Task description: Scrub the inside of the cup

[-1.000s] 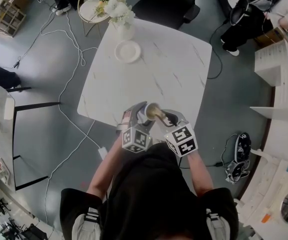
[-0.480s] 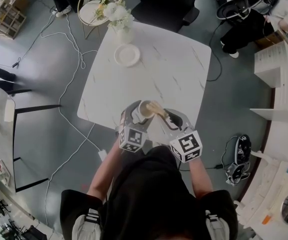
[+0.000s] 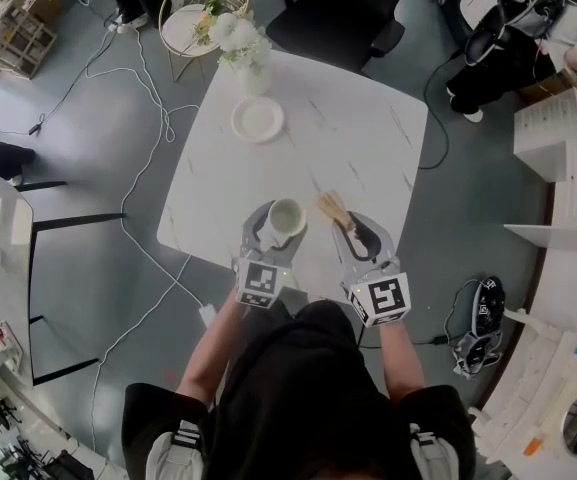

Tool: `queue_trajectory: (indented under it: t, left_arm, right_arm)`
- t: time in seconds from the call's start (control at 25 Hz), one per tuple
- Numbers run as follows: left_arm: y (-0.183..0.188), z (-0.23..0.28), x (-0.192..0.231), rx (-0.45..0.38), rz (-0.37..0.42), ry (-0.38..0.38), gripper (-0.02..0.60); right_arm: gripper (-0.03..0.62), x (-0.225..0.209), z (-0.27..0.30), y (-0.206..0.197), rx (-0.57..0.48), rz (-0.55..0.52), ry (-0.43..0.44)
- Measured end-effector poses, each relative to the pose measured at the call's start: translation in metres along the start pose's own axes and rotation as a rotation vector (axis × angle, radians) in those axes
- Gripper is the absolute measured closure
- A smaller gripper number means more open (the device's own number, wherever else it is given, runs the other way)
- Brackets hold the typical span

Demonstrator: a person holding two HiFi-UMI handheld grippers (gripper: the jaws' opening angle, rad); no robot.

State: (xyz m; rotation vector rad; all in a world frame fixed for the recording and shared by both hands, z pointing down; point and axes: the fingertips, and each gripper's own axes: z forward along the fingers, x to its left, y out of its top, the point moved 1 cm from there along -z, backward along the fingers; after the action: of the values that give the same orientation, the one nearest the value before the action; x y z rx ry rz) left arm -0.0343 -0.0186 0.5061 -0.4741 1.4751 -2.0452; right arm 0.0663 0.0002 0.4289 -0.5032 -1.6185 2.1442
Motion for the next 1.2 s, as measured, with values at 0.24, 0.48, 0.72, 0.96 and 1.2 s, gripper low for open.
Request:
queue_trajectory:
  t: [0.24,0.48,0.72,0.96,1.2]
  left_arm:
    - [0.01,0.015,0.014,-0.046,-0.038,0.007,0.27]
    - [0.003,0.042,0.028,-0.042,-0.057,0.005,0.27]
    - [-0.017,0.076,0.043,-0.006,-0.083,0.014,0.27]
    - [-0.037,0.109,0.055,0.022,-0.092,0.013,0.27]
    - [-0.06,0.131,0.07,0.032,-0.084,0.045,0.269]
  right_arm:
    - [0.488,-0.024,0.019,-0.009,-0.005,-0.026,-0.074]
    - [0.488,-0.046,0.04,-0.026,0.022,0.025,-0.1]
    - [0.488,-0.07,0.063,-0.049,0.062,0.059,-0.109]
    - [0.488,-0.086,0.087,-0.073,0.094,0.092,-0.098]
    - [0.488,-0.091,0.109,-0.093,0.121,0.117,-0.079]
